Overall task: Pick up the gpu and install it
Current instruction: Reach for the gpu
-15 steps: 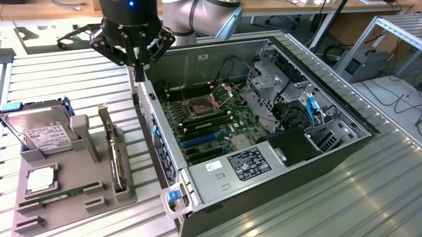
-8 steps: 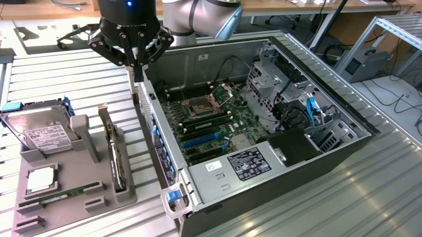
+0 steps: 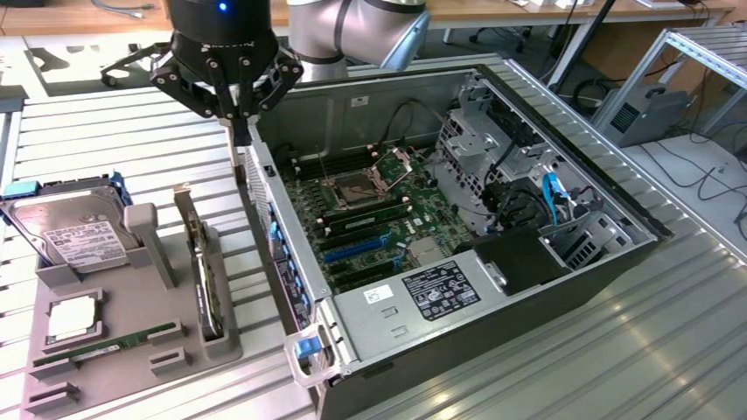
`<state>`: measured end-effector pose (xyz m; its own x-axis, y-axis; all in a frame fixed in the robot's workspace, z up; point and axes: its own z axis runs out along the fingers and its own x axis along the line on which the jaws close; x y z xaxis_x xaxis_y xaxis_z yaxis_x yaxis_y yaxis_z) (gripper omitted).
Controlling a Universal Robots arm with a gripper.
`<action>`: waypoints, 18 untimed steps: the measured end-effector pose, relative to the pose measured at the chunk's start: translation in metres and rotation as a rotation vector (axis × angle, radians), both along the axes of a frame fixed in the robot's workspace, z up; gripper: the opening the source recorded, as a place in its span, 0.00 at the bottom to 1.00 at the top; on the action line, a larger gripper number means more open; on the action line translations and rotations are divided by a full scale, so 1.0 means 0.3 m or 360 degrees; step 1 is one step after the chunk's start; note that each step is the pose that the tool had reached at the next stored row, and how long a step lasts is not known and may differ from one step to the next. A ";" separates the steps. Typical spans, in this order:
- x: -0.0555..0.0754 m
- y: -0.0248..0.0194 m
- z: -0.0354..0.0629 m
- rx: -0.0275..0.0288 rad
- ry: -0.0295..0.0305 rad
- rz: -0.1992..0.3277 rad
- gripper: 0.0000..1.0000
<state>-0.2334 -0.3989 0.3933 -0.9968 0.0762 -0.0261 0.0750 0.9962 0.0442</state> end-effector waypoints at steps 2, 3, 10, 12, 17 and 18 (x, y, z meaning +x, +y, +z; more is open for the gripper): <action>-0.012 0.000 0.000 -0.00003 -0.00001 0.0000 0.11; -0.024 0.000 0.000 -0.00002 -0.00003 0.0000 0.11; -0.085 0.000 0.000 -0.00011 -0.00026 0.0000 0.11; -0.106 0.000 0.000 -0.00010 -0.00033 0.0000 0.11; -0.134 0.000 0.000 -0.00030 -0.00034 0.0000 0.11; -0.140 0.000 0.000 -0.00030 -0.00035 0.0000 0.11</action>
<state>-0.2752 -0.3990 0.3933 -0.9967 0.0761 -0.0284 0.0749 0.9963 0.0425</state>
